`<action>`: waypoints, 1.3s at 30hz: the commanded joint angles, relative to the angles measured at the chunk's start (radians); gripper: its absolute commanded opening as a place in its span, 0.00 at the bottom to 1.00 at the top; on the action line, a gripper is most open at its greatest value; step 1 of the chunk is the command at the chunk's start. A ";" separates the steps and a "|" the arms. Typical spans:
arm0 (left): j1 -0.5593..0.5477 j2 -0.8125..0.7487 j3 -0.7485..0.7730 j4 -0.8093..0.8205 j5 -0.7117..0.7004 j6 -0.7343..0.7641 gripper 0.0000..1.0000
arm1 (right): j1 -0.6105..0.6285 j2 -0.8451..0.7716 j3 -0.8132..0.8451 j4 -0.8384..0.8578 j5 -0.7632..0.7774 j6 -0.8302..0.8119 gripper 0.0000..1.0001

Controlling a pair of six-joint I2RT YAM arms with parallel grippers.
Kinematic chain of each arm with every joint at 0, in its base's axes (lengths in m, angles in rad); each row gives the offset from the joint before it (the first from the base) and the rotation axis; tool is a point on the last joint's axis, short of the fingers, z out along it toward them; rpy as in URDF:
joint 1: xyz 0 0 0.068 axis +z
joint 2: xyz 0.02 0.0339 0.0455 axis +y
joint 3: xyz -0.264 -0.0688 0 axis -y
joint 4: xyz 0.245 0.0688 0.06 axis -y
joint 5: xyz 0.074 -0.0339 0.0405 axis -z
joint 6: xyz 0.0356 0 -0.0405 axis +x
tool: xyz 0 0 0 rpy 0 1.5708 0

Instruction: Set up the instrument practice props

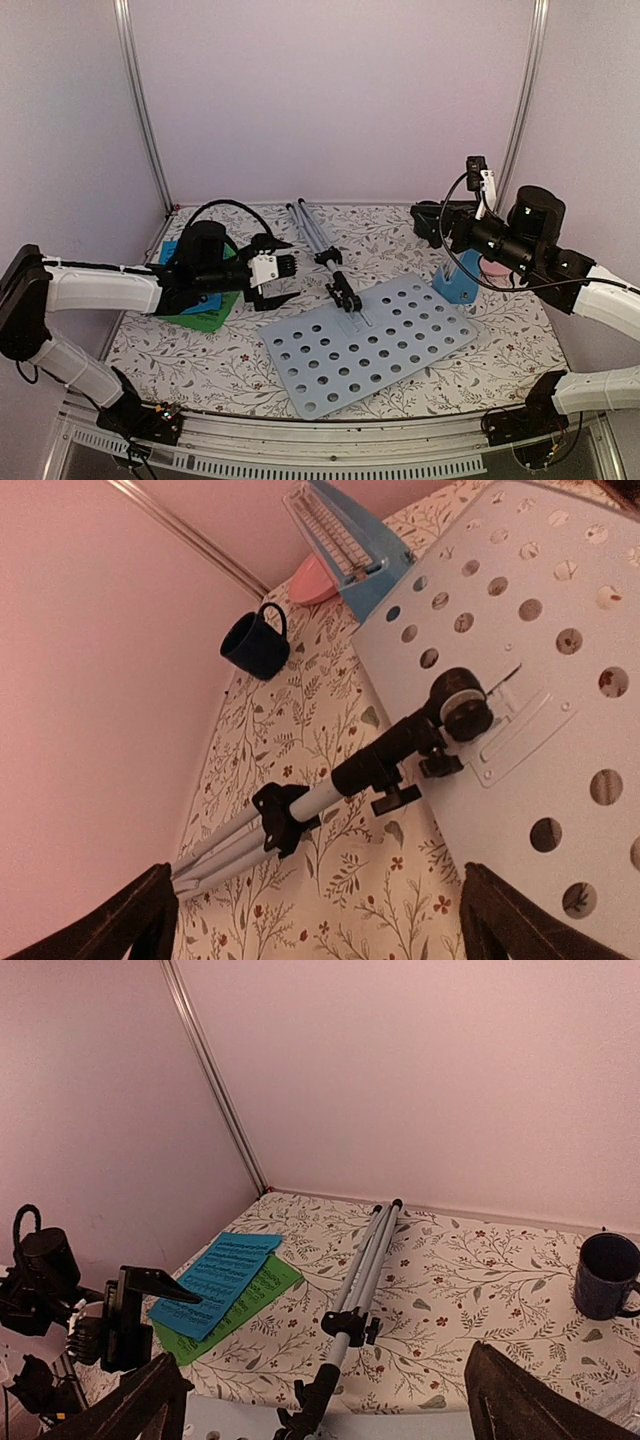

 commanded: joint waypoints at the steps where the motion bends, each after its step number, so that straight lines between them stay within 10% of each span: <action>1: -0.139 -0.029 0.042 -0.060 -0.028 0.062 0.99 | 0.005 -0.037 -0.023 0.004 -0.002 0.010 0.99; 19: -0.850 0.151 0.349 -0.400 -0.638 -0.479 0.95 | 0.005 -0.062 -0.042 -0.050 -0.002 0.020 0.99; 39: -0.959 0.708 0.883 -0.941 -1.277 -0.821 0.83 | 0.002 -0.197 -0.108 -0.099 0.033 0.050 0.99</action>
